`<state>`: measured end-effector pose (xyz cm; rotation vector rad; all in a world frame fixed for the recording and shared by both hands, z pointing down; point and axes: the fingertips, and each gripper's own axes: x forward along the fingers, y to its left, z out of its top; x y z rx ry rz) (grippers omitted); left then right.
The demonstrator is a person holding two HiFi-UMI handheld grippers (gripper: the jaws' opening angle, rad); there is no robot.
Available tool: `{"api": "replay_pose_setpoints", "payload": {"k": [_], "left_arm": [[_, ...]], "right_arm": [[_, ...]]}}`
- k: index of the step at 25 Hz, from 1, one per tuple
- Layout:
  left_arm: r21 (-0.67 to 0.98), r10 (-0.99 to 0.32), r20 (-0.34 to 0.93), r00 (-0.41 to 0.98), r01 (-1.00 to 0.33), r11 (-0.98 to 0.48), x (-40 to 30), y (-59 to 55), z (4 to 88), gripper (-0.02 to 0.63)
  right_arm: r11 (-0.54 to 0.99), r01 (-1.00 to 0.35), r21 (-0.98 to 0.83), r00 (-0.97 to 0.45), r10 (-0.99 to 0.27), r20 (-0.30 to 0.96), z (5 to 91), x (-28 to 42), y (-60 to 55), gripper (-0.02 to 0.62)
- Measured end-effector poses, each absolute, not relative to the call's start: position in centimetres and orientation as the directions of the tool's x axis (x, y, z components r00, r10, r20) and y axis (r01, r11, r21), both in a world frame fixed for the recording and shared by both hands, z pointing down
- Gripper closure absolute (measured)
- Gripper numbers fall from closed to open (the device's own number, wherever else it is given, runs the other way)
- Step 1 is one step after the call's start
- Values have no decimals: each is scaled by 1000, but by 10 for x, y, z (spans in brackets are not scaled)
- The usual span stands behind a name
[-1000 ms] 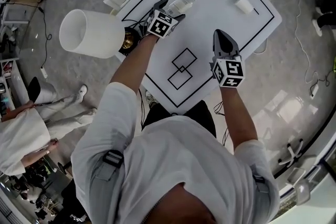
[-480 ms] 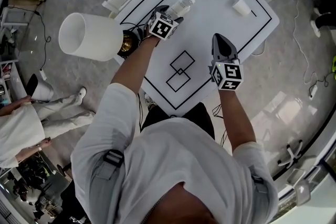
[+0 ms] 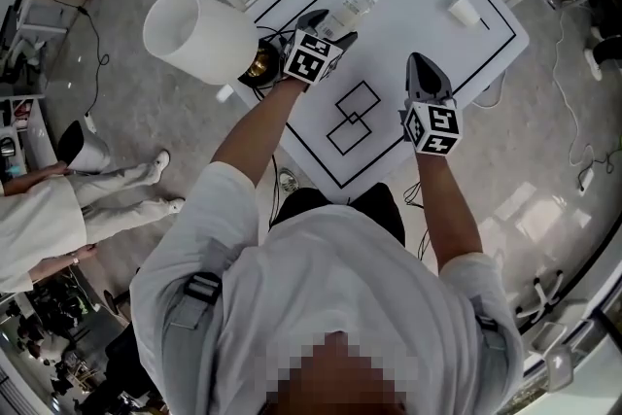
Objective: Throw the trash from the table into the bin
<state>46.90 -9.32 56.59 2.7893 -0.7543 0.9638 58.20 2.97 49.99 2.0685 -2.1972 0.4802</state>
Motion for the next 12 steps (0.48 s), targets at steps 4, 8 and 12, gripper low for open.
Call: {"api": "replay_pose_setpoints", "payload": {"k": [4, 8, 12], "left_arm": [[-52, -418, 570, 707, -477, -877, 444, -61, 549, 255], [-36, -403, 545, 735, -459, -887, 416, -26, 540, 255], [-20, -389, 516, 763, -443, -896, 379, 10, 531, 255]], "right_arm": [[23, -988, -152, -63, -962, 266, 491, 565, 41, 589], [11, -991, -130, -46, -963, 267, 484, 538, 57, 589], [15, -994, -109, -43, -963, 265, 475, 499, 75, 589]]}}
